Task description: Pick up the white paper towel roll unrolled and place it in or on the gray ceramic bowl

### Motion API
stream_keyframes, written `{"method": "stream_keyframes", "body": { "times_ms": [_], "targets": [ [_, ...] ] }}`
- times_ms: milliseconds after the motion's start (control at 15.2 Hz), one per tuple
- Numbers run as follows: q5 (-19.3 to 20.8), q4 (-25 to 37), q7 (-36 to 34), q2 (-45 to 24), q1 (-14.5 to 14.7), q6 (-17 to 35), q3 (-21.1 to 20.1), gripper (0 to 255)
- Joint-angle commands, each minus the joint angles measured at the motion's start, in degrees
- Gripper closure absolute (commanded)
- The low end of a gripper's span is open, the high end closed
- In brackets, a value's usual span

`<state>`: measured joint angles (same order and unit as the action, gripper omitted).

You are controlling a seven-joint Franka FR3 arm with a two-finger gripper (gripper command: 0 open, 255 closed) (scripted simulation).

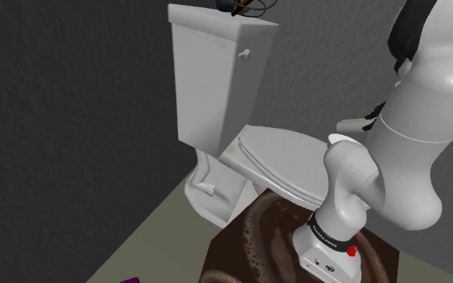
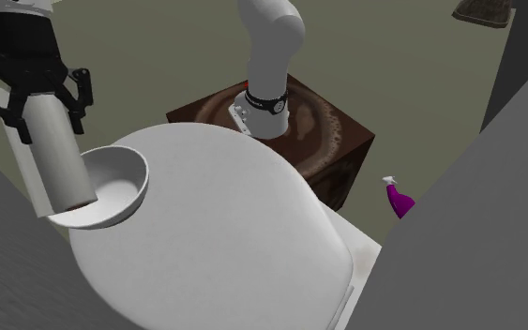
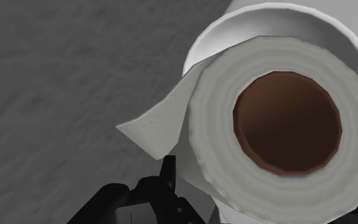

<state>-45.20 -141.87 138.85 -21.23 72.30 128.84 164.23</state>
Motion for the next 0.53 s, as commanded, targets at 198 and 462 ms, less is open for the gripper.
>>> {"method": "stream_keyframes", "body": {
  "times_ms": [198,462],
  "targets": [
    [-2.0,-2.0,2.8,2.1,0.5,3.6,-0.3,255],
    [-3.6,-3.1,4.8,3.9,1.0,6.1,-0.6,255]
  ]
}}
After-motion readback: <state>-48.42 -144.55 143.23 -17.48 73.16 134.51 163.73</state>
